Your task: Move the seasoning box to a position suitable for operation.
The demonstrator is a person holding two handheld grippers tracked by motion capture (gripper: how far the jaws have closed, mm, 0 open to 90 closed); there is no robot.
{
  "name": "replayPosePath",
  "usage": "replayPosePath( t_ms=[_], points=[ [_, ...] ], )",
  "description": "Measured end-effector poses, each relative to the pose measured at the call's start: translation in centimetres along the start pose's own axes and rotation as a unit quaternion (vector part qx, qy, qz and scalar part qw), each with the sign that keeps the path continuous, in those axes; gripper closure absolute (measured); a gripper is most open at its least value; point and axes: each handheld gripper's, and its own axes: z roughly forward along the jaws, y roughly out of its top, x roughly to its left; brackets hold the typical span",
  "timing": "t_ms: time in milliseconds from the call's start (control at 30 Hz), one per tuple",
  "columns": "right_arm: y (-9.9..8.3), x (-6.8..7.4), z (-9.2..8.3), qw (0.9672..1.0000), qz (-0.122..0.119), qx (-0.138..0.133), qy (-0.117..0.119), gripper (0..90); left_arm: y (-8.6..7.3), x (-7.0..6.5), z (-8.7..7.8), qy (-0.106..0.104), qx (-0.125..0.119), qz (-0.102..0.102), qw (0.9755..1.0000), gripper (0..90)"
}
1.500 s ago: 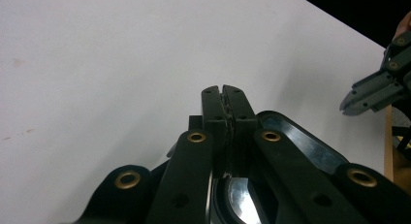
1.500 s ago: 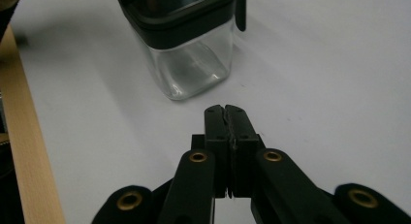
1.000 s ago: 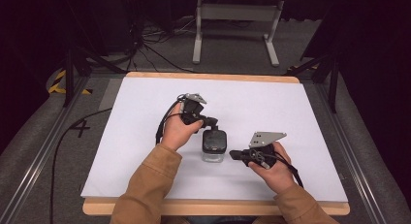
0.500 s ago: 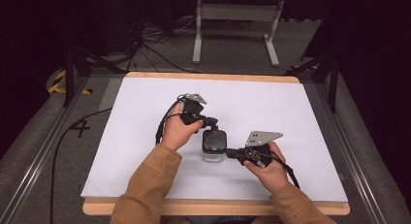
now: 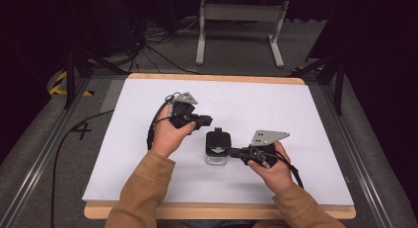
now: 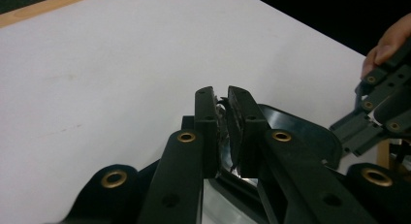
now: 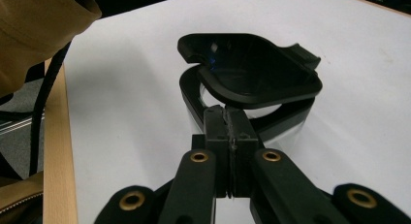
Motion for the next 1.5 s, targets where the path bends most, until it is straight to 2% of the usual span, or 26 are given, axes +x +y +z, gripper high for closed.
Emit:
replayPosePath(
  t_ms=[67, 200, 333, 367, 400, 433, 533, 667, 767, 800, 1000, 1100, 1300, 1500],
  points=[
    [0.2, 0.0, 0.0, 1.0000, -0.003, -0.005, 0.001, 89.9, -0.4, -0.3, -1.0, -0.003, 0.002, -0.003, 1.0000, 84.4],
    [0.9, -0.2, -0.2, 0.9998, -0.007, -0.017, 0.004, 89.9, -1.2, -1.0, -2.3, -0.009, 0.032, -0.002, 0.9994, 86.4],
    [1.4, -0.5, -0.2, 0.9996, -0.007, -0.028, 0.007, 89.9, -1.9, -2.1, -3.3, -0.018, 0.063, 0.001, 0.9979, 87.6],
    [1.4, -0.5, -0.2, 0.9996, -0.007, -0.028, 0.007, 89.9, -1.9, -2.1, -3.3, -0.018, 0.063, 0.001, 0.9979, 87.2],
    [1.6, -0.6, -0.2, 0.9994, -0.008, -0.031, 0.009, 90.0, -2.3, -2.6, -3.4, -0.022, 0.086, 0.012, 0.9960, 86.3],
    [1.7, -0.6, -0.2, 0.9994, -0.008, -0.031, 0.009, 90.0, -2.5, -2.8, -3.3, -0.020, 0.096, 0.018, 0.9950, 86.0],
    [1.9, -0.8, -0.2, 0.9993, -0.009, -0.036, 0.010, 90.0, -2.9, -3.5, -3.2, -0.023, 0.108, 0.028, 0.9936, 86.4],
    [2.3, -1.0, -0.3, 0.9990, -0.011, -0.043, 0.010, 90.0, -3.3, -3.8, -2.7, -0.028, 0.107, 0.035, 0.9932, 88.3],
    [2.5, -1.2, -0.3, 0.9988, -0.008, -0.046, 0.011, 90.0, -3.8, -3.8, -1.6, -0.022, 0.090, 0.035, 0.9950, 85.2],
    [2.5, -1.3, -0.2, 0.9988, -0.008, -0.047, 0.010, 90.0, -3.8, -3.8, -1.5, -0.024, 0.096, 0.039, 0.9943, 85.3],
    [2.7, -1.5, -0.1, 0.9986, -0.007, -0.052, 0.009, 90.0, -4.4, -3.9, 0.4, -0.033, 0.087, 0.043, 0.9947, 87.4],
    [2.7, -1.7, -0.2, 0.9986, -0.008, -0.053, 0.002, 90.0, -4.5, -4.0, 0.8, -0.025, 0.080, 0.051, 0.9952, 87.3],
    [2.7, -2.1, 0.0, 0.9980, -0.008, -0.062, -0.007, 90.0, -4.7, -4.1, 1.1, -0.022, 0.072, 0.047, 0.9961, 89.6],
    [3.0, -2.8, 0.3, 0.9971, -0.003, -0.074, -0.013, 90.0, -4.8, -4.4, 1.1, -0.013, 0.070, 0.051, 0.9961, 89.8]
  ],
)
